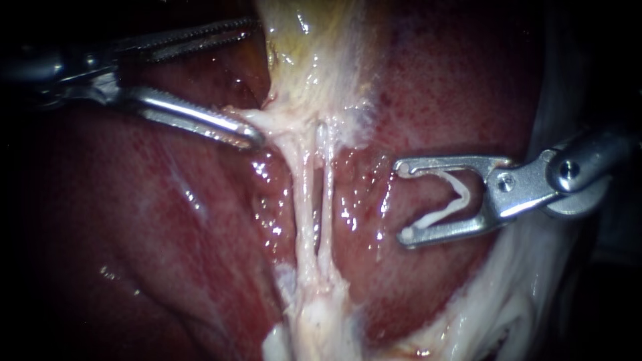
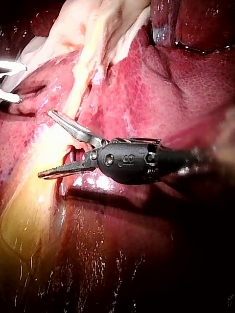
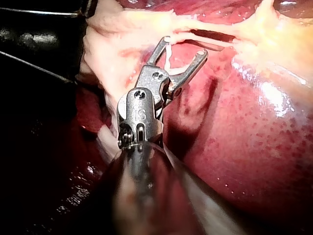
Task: Grabbing gallbladder
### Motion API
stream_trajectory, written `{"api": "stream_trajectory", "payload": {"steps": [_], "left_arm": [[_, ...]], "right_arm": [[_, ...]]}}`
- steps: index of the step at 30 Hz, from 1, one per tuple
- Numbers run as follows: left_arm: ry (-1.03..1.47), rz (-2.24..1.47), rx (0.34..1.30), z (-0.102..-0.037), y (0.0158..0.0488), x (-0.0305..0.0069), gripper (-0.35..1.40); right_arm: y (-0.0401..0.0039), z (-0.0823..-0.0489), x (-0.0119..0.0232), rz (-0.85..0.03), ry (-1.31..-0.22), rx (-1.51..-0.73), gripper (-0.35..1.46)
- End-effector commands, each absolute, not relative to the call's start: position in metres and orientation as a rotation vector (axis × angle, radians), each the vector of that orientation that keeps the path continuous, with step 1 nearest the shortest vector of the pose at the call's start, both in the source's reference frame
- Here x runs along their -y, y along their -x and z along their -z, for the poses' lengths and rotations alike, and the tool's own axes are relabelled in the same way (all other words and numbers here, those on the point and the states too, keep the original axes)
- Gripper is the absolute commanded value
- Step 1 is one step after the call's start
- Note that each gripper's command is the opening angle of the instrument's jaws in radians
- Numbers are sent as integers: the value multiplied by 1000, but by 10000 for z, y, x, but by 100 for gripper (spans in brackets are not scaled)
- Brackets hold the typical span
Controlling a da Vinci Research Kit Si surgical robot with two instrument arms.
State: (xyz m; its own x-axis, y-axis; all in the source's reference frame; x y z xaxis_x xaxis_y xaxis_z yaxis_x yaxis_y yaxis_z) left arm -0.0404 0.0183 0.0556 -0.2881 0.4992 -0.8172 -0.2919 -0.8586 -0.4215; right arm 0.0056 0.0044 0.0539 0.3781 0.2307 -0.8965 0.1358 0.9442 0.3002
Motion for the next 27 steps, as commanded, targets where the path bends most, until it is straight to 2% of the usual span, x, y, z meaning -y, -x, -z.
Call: {"api": "stream_trajectory", "payload": {"steps": [1,6,17,20,23,24,25,27], "left_arm": [[1479,-2172,261,-556,403,-182,118],[1484,-2176,261,-560,400,-177,116],[1342,-2250,332,-613,392,-150,93],[1311,-2250,348,-623,390,-144,79],[1298,-2248,356,-626,390,-141,56],[1292,-2246,361,-625,389,-140,41],[1287,-2243,365,-625,389,-140,34],[1278,-2250,371,-625,385,-139,36]], "right_arm": [[-56,-539,-44,-62,-351,-1188,50],[-56,-539,-44,-62,-351,-1188,50],[-56,-539,-44,-62,-351,-1189,50],[-55,-539,-44,-62,-351,-1189,50],[-55,-539,-43,-62,-351,-1189,50],[-55,-539,-43,-62,-351,-1189,50],[-55,-539,-43,-62,-351,-1189,50],[-55,-539,-43,-62,-351,-1189,50]]}}
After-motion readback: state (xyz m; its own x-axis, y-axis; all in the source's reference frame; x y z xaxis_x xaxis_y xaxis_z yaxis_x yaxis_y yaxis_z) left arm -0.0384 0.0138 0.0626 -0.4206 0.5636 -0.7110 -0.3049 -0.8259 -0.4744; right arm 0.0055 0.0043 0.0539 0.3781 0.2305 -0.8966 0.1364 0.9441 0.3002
